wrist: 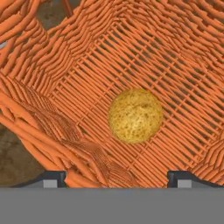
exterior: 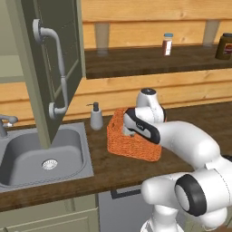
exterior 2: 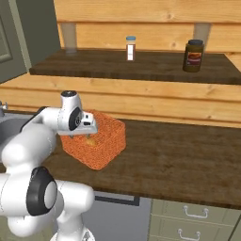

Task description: Open the cabinet, pick up the bread from the cabinet and place it in the basket. Then move the basket to the dining counter.

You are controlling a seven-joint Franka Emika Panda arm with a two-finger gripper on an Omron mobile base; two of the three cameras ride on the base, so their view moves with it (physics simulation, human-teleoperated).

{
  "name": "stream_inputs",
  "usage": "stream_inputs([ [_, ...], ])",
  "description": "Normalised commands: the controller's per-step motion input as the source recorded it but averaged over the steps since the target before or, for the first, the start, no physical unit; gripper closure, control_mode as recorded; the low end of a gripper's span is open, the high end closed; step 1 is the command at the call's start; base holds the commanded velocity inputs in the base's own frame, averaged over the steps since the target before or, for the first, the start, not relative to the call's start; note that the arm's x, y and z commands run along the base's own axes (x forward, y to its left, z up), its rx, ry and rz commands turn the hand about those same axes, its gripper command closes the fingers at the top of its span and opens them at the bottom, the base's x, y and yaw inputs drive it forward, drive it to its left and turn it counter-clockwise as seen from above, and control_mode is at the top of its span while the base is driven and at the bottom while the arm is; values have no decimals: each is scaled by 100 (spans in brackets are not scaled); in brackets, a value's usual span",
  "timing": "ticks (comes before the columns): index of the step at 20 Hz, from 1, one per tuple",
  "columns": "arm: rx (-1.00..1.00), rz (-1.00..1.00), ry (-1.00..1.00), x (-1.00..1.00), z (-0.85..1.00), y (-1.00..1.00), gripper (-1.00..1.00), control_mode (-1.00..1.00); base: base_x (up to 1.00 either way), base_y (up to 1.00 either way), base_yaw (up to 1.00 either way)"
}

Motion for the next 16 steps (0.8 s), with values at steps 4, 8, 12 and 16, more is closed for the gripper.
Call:
stream_inputs([
  [4,0,0,1,-36,-22,20,-100,-100,0,0,0],
  [8,0,0,0,-15,7,9,-100,-100,0,0,0],
  [12,0,0,1,8,-7,1,-100,-100,0,0,0],
  [16,0,1,3,48,-23,0,-100,-100,0,0,0],
])
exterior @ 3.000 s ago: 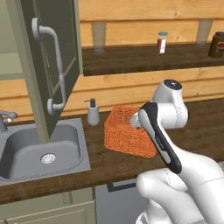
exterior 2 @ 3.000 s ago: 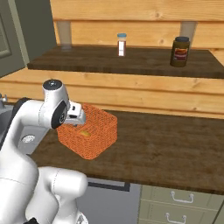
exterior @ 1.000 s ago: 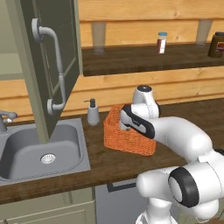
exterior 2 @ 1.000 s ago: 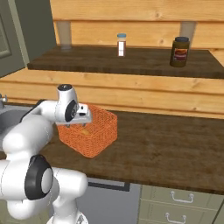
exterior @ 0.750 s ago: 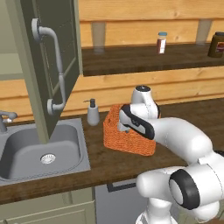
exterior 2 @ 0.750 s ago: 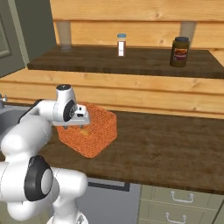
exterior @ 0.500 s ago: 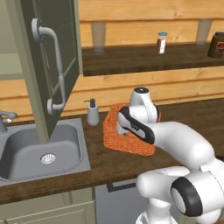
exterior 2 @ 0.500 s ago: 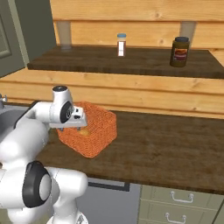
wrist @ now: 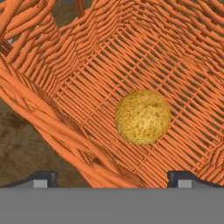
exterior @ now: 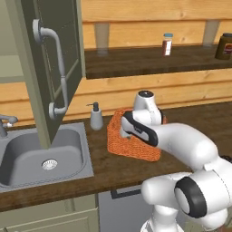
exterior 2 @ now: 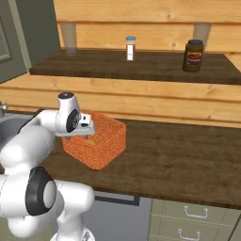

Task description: Open the cabinet, pick up the bread from the cabinet and place it in the basket. Then move the basket to the dining counter.

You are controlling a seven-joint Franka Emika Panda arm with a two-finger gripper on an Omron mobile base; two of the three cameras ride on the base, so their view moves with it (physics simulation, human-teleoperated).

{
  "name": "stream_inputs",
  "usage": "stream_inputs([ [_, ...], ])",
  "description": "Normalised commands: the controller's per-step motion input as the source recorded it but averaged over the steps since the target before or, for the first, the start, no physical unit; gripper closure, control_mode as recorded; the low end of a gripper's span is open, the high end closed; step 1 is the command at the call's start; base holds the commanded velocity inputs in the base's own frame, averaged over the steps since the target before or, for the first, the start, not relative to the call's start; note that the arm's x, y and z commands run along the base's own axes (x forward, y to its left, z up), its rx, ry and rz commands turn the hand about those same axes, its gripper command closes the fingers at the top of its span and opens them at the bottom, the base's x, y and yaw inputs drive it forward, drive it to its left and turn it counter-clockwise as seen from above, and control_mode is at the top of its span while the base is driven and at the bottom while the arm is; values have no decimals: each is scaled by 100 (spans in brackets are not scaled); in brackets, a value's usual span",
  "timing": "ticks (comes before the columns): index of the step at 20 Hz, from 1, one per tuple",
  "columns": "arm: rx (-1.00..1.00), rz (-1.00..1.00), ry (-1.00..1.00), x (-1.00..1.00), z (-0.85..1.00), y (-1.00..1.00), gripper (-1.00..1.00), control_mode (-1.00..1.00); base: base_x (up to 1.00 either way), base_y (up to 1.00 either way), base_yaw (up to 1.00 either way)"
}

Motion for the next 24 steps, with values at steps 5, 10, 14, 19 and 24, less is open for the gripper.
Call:
stream_inputs([
  [5,-1,5,9,39,-49,0,-100,-100,0,0,0],
  [10,-1,8,14,-1,-78,0,-100,-100,0,0,0],
  [14,0,6,10,-26,-70,0,-100,-100,0,0,0],
  [19,0,8,9,-17,-56,0,-100,-100,0,0,0],
  [24,0,9,13,13,-71,0,-100,-100,0,0,0],
])
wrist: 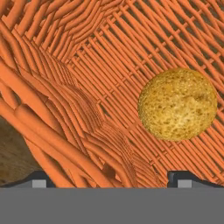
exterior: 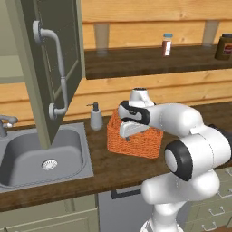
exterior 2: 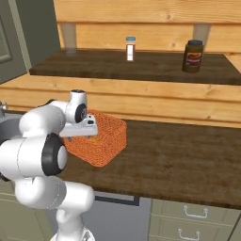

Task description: Open the cabinet, pick up the bread from the cabinet and place it in the basket. Then move the basket to the dining counter.

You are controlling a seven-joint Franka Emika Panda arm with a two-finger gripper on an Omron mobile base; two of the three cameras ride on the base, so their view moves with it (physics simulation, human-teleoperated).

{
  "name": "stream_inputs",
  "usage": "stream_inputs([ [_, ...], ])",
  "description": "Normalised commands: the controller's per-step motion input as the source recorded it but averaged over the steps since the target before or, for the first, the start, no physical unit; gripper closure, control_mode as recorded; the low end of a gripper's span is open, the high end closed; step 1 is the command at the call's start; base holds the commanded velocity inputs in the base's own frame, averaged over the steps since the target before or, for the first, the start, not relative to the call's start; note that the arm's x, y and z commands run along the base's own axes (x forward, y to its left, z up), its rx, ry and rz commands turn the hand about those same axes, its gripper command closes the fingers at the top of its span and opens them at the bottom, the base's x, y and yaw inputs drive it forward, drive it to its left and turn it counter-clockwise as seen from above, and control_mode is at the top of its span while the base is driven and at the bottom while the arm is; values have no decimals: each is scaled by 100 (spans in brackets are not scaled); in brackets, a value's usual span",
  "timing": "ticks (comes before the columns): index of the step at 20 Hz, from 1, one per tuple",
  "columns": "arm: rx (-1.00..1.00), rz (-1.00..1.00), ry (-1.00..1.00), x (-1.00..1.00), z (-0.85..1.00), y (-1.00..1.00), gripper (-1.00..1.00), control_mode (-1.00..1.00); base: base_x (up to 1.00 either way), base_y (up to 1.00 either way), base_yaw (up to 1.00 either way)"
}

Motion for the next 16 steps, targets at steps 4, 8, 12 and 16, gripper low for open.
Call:
stream_inputs([
  [4,0,9,9,0,-91,0,-100,-100,0,0,0],
  [8,0,7,3,-21,-84,0,100,-100,0,0,0],
  [12,0,1,0,-11,-42,-3,100,-100,0,0,0],
  [16,0,3,0,-3,-15,-12,100,-100,0,0,0],
])
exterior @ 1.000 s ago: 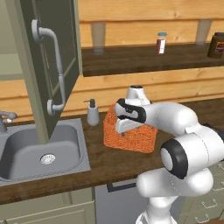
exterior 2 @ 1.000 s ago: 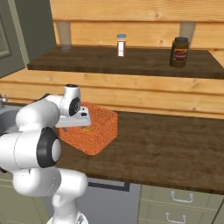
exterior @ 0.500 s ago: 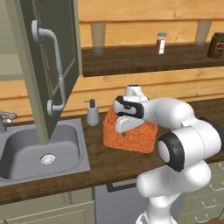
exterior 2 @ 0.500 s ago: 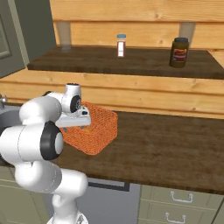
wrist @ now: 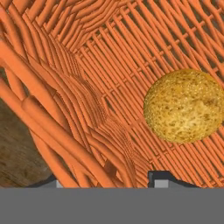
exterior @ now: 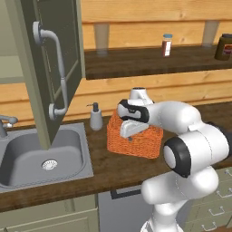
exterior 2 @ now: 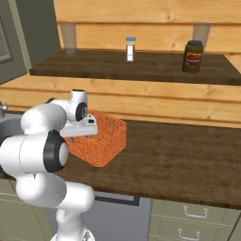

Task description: Open the cabinet, pick up the bread from the cabinet and place it in the basket. Then move the basket to the dining counter.

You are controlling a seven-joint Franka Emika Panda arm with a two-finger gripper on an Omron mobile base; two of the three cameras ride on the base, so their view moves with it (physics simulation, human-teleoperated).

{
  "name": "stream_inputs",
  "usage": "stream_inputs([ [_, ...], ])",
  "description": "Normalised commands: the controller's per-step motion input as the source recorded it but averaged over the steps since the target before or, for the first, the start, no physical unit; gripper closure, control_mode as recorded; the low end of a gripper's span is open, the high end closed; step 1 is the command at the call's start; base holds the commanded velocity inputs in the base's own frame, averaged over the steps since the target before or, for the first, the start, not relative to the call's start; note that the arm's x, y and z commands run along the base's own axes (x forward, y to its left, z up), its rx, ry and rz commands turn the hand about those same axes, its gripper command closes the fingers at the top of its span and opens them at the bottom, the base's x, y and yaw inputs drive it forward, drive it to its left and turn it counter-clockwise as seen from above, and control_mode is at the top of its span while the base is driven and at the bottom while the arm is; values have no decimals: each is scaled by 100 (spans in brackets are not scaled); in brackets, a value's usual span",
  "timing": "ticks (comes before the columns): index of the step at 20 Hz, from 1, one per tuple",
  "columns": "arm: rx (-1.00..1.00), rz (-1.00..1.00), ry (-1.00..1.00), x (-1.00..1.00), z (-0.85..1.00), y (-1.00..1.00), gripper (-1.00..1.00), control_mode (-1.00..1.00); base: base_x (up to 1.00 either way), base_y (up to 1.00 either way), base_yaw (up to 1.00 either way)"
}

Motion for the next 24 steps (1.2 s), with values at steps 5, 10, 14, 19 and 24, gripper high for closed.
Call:
stream_inputs([
  [5,0,5,-1,-53,16,-20,100,-100,0,0,0],
  [10,0,7,-9,-93,54,-18,100,-100,0,0,0],
  [14,0,9,-6,-57,87,-19,100,-100,0,0,0],
  [19,0,9,-7,-86,64,-21,100,-100,0,0,0],
  [24,0,8,-11,-28,36,-25,100,-100,0,0,0],
])
